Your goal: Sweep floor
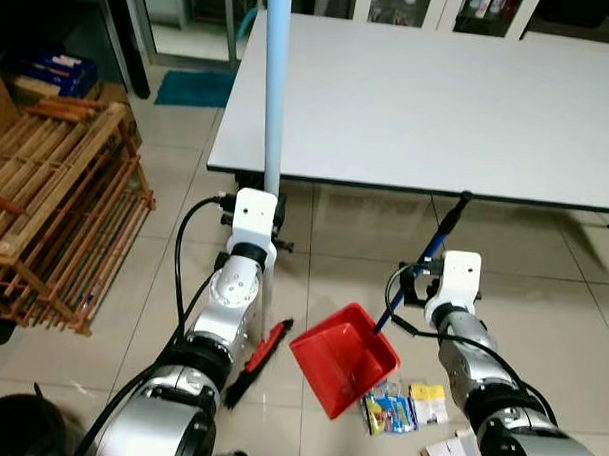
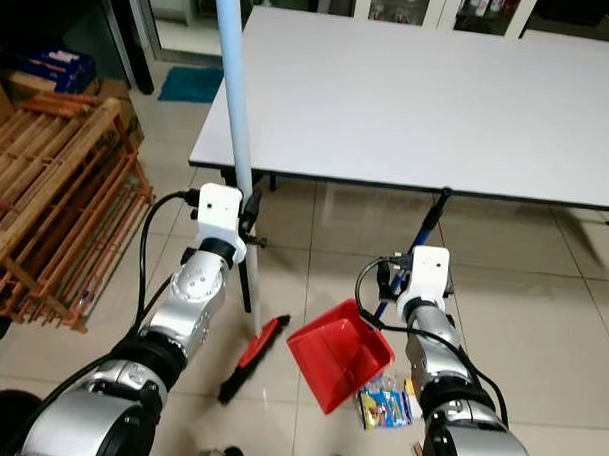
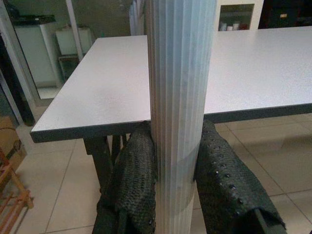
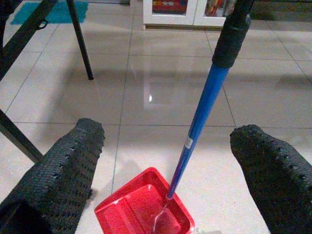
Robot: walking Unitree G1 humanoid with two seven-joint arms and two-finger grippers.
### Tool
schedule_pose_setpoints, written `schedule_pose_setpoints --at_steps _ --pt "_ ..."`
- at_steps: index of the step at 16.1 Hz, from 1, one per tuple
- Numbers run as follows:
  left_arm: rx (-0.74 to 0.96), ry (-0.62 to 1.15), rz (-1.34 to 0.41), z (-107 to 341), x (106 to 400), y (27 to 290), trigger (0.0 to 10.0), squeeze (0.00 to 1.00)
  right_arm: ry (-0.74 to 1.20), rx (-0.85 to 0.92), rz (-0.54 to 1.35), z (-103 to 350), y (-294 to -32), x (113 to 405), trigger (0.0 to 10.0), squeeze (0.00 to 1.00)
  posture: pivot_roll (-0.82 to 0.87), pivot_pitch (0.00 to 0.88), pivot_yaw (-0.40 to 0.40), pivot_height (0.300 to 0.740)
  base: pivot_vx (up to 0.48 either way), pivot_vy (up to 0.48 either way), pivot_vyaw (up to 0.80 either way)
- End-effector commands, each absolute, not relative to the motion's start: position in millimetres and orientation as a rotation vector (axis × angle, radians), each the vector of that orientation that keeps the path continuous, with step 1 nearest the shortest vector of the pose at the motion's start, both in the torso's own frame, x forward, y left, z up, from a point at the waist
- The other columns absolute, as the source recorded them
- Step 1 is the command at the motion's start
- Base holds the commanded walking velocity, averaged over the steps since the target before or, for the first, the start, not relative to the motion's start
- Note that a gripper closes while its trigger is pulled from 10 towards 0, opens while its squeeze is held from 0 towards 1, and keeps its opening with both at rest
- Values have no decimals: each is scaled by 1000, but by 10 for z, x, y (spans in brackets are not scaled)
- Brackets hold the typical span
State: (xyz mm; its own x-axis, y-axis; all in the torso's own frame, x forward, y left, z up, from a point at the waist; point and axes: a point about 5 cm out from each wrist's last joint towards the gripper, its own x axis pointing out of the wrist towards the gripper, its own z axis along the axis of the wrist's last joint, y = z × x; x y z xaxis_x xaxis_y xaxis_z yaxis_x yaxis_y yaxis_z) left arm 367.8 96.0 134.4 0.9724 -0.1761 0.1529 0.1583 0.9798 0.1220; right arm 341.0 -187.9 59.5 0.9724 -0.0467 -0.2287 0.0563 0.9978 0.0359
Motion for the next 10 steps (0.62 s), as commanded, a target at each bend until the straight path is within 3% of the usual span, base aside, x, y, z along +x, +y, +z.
schedule_pose_setpoints --at_steps 1,10 --pt "113 -196 -180 1421 3692 928 10000 0 228 59 -70 593 -1911 3405 10000 0 55 160 -29 740 292 0 0" --pt "115 -198 -170 1443 3706 951 10000 0 223 70 -76 596 -1911 3406 10000 0 56 171 -25 740 308 0 0"
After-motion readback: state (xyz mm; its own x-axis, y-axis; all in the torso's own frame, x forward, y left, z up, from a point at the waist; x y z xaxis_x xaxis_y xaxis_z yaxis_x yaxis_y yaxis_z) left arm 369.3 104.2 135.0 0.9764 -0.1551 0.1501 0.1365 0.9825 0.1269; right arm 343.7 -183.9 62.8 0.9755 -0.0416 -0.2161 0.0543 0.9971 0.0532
